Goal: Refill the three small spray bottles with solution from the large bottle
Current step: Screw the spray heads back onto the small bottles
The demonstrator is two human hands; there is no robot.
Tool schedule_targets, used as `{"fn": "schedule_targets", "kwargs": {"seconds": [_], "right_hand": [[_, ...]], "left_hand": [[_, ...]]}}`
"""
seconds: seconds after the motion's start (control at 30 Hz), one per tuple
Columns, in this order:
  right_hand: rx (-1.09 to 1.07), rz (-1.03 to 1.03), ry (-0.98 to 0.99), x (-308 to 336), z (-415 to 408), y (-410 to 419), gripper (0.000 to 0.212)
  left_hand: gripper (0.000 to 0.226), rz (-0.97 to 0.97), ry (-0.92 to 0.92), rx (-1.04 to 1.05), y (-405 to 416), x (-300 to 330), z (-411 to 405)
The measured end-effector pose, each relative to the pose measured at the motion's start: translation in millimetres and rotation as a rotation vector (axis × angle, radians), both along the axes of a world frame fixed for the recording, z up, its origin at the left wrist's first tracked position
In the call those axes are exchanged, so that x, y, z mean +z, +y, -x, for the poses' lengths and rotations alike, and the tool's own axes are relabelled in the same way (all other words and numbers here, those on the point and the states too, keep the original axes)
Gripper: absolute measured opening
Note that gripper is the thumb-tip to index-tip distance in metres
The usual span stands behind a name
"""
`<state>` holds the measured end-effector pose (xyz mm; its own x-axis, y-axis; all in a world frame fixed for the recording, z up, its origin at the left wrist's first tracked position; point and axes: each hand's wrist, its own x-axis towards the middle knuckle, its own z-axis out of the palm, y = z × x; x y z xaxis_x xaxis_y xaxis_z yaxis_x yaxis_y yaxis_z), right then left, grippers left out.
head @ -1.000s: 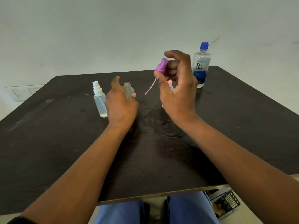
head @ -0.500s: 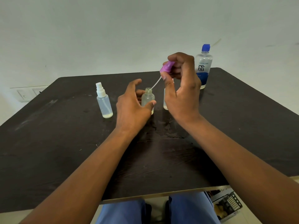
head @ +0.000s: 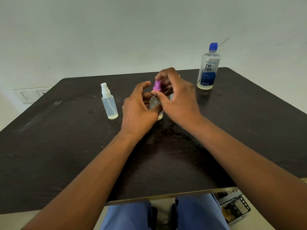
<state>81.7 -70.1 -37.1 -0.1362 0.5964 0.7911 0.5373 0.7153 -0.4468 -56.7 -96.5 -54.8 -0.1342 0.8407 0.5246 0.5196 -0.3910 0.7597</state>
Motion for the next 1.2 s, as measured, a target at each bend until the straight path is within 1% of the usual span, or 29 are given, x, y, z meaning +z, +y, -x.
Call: {"fn": "schedule_targets", "kwargs": {"seconds": [0.1,0.27,0.43,0.57,0.8,1.07,1.2], "right_hand": [[0.012,0.022,-0.026,-0.3,0.1,0.2,0.031],[0.084,0.051,0.002,1.0,-1.2,0.5,0.027],[0.044,0.047,-0.015,0.2,0.1,1.1,0.028],[0.035,0.04,-0.025,0.4,0.8,1.4,0.031],[0.066,0.047,-0.034,1.7,2.2,1.0,0.03],[-0.005,-0.005,-0.018,-2.2,5.8,4.7,0.033],[0.036,0.004,0.008,-2.7,3.0,3.9,0.025]], "left_hand": [[0.068,0.008,-0.042,-0.019,1.6,-2.0,1.9],[0.066,0.007,-0.07,-0.047,2.8,-3.3,2.9],[0.059,0.009,-0.089,-0.053,2.9,-4.3,2.1],[0.06,0.018,-0.074,-0.052,2.5,-3.7,1.8],[0.058,0.011,-0.08,-0.068,2.2,-3.6,2.3],[0.062,0.009,-0.073,-0.042,4.4,-5.1,3.4],[0.056,0.008,-0.081,-0.054,2.3,-3.9,2.6]]}}
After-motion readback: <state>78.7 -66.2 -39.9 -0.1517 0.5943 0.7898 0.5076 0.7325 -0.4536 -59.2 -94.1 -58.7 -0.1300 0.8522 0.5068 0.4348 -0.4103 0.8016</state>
